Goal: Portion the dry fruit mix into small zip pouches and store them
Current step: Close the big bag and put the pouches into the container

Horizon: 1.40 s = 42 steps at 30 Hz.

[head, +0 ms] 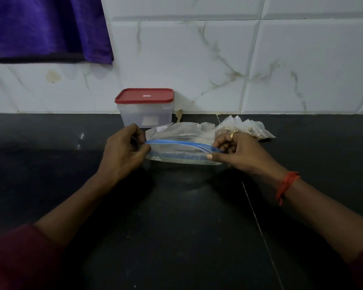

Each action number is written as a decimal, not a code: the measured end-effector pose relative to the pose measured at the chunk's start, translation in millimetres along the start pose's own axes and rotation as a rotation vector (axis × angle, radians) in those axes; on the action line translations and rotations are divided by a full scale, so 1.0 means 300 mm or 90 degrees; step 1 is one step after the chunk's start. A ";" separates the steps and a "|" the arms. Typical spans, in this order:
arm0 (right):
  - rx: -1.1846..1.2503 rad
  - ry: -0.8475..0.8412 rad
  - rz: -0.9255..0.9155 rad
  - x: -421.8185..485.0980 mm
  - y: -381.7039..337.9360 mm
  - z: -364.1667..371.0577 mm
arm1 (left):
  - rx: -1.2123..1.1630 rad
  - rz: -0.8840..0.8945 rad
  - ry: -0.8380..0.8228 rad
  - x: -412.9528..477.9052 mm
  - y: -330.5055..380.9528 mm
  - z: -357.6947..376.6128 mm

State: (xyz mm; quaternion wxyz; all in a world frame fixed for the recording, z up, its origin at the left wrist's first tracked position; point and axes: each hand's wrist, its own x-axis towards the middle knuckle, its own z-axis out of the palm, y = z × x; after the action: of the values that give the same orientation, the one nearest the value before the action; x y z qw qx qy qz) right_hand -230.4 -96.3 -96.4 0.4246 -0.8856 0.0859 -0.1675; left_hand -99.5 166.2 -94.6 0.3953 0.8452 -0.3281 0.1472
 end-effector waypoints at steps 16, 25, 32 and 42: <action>0.389 -0.109 0.134 -0.018 -0.036 -0.035 | -0.560 -0.233 -0.312 0.015 -0.015 -0.021; 0.532 -0.152 0.167 -0.012 -0.019 -0.075 | -0.724 -0.266 -0.328 0.018 -0.004 -0.040; 0.427 -0.111 0.115 -0.015 -0.042 -0.045 | -0.683 -0.237 -0.290 0.017 -0.012 -0.020; 0.441 -0.111 0.134 -0.011 -0.039 -0.022 | -0.697 -0.258 -0.305 0.014 -0.007 -0.010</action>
State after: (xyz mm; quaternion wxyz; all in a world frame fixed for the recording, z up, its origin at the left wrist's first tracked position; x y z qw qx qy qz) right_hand -235.9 -92.8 -84.0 0.7198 -0.6866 0.0783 -0.0662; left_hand -95.0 167.7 -91.8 0.7062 0.5751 -0.2689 -0.3135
